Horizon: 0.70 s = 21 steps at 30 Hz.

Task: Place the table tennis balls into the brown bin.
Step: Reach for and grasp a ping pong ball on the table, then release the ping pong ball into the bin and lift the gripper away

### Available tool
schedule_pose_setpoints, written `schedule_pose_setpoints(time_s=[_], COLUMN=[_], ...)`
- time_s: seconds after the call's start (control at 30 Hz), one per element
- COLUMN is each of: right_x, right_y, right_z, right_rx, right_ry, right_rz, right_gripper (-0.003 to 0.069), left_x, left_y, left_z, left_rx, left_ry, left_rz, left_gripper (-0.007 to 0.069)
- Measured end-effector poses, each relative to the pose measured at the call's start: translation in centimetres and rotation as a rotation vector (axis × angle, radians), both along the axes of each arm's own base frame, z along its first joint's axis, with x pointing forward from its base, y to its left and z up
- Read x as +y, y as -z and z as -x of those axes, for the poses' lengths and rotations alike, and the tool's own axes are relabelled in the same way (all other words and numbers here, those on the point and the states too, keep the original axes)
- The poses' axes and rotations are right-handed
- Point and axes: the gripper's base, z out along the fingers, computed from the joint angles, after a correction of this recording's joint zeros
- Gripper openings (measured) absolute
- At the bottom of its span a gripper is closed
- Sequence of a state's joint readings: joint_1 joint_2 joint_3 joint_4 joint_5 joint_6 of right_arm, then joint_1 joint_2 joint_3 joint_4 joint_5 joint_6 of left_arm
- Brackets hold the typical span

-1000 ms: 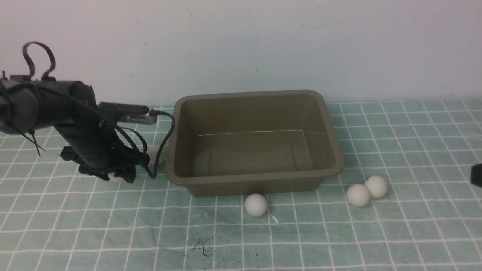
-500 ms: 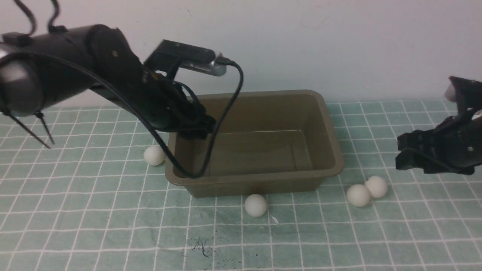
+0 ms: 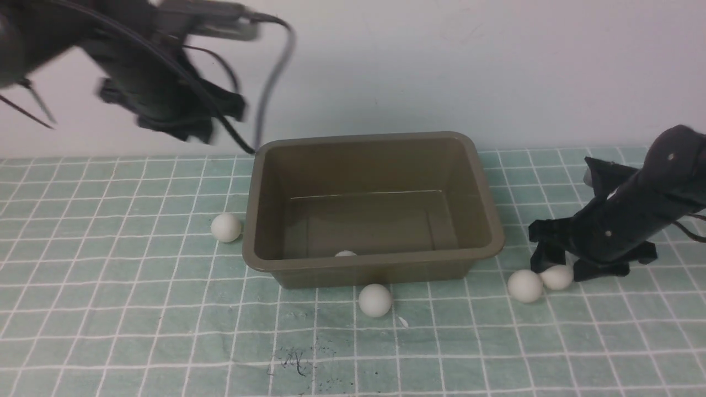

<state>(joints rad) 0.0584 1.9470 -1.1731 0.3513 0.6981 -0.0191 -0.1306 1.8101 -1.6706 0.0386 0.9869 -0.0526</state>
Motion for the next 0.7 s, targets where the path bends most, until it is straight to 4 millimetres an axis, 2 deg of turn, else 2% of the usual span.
schedule_pose_setpoints(time_s=[0.03,0.1,0.13,0.17,0.2,0.23,0.33,0.37,0.4,0.43,0.47,0.5,0.57,0.6,0.63,0.7], right_x=[0.0,-0.4,-0.4,-0.6,-0.6,-0.6,0.6,1.6,2.3,4.0,5.2,6.2,7.9,8.6,9.2,9.5], right_y=[-0.1,-1.5,-1.8,-4.0,-4.7,-6.6,-11.6,-13.3,-14.1,-15.0,-15.5,-15.4,-15.3,-15.1,-15.0,-15.5], right_z=[-0.1,-0.4,-0.4,-0.5,-0.5,-0.4,0.2,0.3,0.3,0.2,-0.1,-0.2,-1.0,-1.5,-1.9,-2.2], right_rx=[-0.002,-0.043,-0.049,-0.103,-0.118,-0.162,-0.299,-0.353,-0.383,-0.418,-0.441,-0.444,-0.447,-0.441,-0.423,-0.405], right_ry=[0.000,-0.009,-0.009,-0.008,-0.006,0.005,-0.015,-0.055,-0.089,-0.147,-0.194,-0.223,-0.265,-0.283,-0.307,-0.343], right_rz=[0.001,0.022,0.023,0.021,0.019,0.004,-0.053,-0.073,-0.077,-0.102,-0.115,-0.126,-0.145,-0.152,-0.157,-0.155], right_gripper=[0.0340,0.0360,0.0360,0.0360,0.0360,0.0360,0.0360,0.0360,0.0360,0.0360,0.0360,0.0360,0.0368,0.0391,0.0449,0.0539], left_x=[0.0,3.1,3.2,4.1,4.2,4.4,3.9,3.5,3.1,2.6,2.2,1.9,1.4,1.2,1.1,0.9], left_y=[0.0,0.6,0.6,1.7,1.9,2.9,5.6,6.6,7.5,8.3,9.1,9.6,10.8,11.3,12.2,13.3], left_z=[0.0,-0.3,-0.3,-0.5,-0.6,-0.9,-1.8,-2.1,-2.4,-2.7,-3.0,-3.1,-3.8,-4.0,-4.4,-4.9], left_rx=[0.002,0.031,0.031,0.073,0.079,0.112,0.176,0.194,0.209,0.221,0.232,0.233,0.223,0.222,0.209,0.206], left_ry=[0.000,-0.082,-0.086,-0.107,-0.107,-0.092,-0.012,0.025,0.057,0.089,0.116,0.126,0.143,0.143,0.140,0.132], left_rz=[0.000,0.014,0.017,0.042,0.046,0.052,0.076,0.087,0.100,0.112,0.126,0.127,0.130,0.132,0.134,0.144], left_gripper=[0.0059,0.0008,0.0006,-0.0003,-0.0003,-0.0003,0.0028,0.0055,0.0090,0.0135,0.0199,0.0234,0.0360,0.0397,0.0477,0.0568])
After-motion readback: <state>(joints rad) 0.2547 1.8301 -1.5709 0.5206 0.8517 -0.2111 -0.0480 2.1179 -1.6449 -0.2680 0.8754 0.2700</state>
